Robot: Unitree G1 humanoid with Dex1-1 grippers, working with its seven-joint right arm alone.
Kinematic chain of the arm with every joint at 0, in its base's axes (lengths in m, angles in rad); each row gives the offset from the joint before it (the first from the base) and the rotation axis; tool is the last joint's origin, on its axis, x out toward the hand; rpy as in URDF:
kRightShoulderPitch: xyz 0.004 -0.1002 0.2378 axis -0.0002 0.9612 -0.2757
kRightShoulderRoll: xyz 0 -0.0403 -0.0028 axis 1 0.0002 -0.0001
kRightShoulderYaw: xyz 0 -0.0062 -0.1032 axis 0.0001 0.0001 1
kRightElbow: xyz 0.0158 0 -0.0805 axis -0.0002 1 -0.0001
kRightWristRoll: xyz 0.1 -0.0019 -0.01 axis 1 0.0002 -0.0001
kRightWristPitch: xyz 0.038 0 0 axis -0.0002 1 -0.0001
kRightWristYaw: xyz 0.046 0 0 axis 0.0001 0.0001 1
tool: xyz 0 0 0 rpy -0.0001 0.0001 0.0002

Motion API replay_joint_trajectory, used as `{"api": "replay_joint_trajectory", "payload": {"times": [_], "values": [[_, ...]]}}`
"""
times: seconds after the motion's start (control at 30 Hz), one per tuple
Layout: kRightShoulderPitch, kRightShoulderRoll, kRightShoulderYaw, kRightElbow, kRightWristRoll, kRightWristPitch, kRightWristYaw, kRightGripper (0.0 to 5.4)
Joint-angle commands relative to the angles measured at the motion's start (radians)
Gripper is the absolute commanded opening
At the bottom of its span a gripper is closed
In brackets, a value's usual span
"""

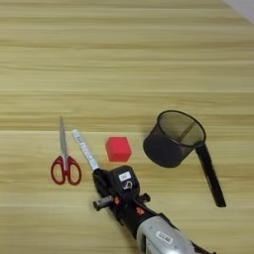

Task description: Move the objects on the table

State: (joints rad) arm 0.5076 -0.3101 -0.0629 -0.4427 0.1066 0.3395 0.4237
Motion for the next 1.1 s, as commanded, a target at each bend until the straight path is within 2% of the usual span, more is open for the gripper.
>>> {"api": "replay_joint_trajectory", "payload": {"times": [0.03,0.3,0.87,1.1], "values": [[0.003,-0.014,-0.011,0.004,-0.005,0.009,-0.017,0.74],[-0.001,-0.008,-0.014,-0.002,0.0,0.01,-0.019,0.74],[-0.008,0.026,-0.042,-0.096,0.077,-0.112,0.006,0.74],[-0.027,0.034,-0.089,-0.105,0.089,-0.133,-0.013,0.74]]}}
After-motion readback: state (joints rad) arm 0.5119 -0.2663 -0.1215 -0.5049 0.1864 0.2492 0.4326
